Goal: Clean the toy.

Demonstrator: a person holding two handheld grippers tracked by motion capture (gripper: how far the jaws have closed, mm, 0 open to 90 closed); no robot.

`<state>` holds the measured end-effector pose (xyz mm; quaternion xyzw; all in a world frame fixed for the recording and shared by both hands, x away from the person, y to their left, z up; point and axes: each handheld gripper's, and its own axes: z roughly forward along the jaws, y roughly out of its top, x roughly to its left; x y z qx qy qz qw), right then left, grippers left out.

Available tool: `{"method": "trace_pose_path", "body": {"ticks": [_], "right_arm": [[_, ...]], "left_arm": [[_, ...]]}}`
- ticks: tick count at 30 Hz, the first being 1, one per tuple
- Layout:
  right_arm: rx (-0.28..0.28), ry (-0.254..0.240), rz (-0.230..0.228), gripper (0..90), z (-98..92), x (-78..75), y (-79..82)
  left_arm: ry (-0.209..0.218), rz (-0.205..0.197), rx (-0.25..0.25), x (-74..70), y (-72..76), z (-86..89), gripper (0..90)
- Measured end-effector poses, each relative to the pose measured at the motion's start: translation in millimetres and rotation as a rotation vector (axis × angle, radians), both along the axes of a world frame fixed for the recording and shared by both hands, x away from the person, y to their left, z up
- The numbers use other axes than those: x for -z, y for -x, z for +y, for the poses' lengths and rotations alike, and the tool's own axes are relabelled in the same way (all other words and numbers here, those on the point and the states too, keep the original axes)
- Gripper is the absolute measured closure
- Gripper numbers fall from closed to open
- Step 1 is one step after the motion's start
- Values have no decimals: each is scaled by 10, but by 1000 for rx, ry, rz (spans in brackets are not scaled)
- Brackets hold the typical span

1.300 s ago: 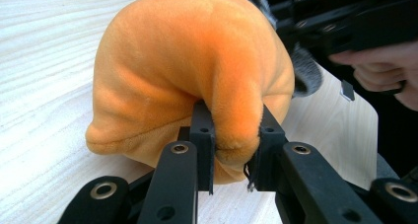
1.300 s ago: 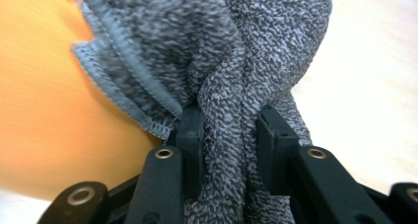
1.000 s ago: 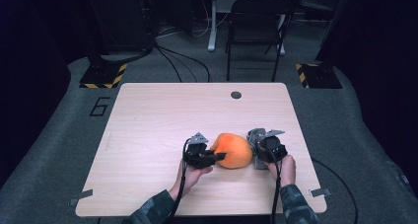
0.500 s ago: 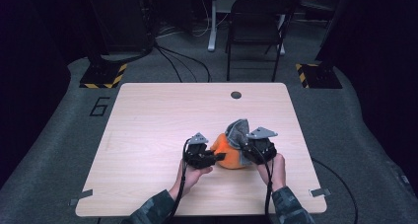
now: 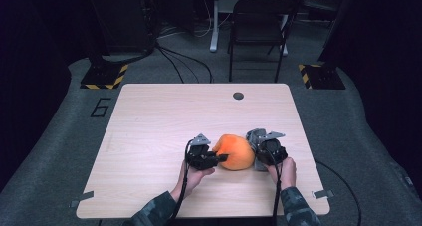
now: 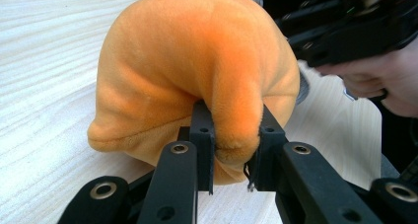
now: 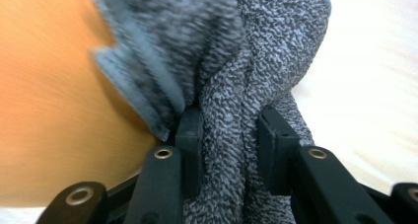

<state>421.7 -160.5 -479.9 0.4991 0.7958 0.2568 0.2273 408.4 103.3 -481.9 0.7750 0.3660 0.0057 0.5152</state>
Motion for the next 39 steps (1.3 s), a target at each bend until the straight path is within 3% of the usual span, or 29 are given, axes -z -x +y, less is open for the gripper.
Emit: {"method": "trace_pose_path", "body": {"ticks": [5,7,11,12,13,15,17,19,21,24,28,35,38,39], "right_arm": [[-8,28,40,666,10,88,-43],[4,39,22,666,-3,27,-30],[9,-8,-74,668,-20,-291,81],[4,-25,-111,669,18,-433,148],[-14,-28,-149,670,55,-531,197],[-57,-31,-179,676,165,-639,278],[-97,3,-161,686,301,-592,304],[-87,52,-151,693,404,-451,286],[-96,40,-150,696,400,-373,250],[-103,33,-149,697,368,-377,236],[-99,28,-147,702,338,-352,212],[-91,14,-147,703,296,-333,180],[-92,9,-146,703,283,-327,167],[-83,7,-149,703,281,-323,162]], "left_arm": [[1,-3,-1,0,-1,3,760],[1,-2,-3,-3,-5,11,759],[2,-3,-5,-3,-13,11,758],[2,-4,-7,-2,-15,9,758],[3,-3,-8,0,-16,11,758],[4,-5,-9,3,-17,17,756],[-3,-11,-10,3,-20,18,752],[-17,-12,-11,11,-22,19,740],[-16,-15,-8,24,-36,31,725],[-14,-29,11,18,-56,42,677],[-22,-76,39,0,-89,68,540],[-18,-127,78,-10,-145,165,350],[-29,-166,106,-7,-147,190,301],[-55,-204,127,-1,-148,195,292]]}}
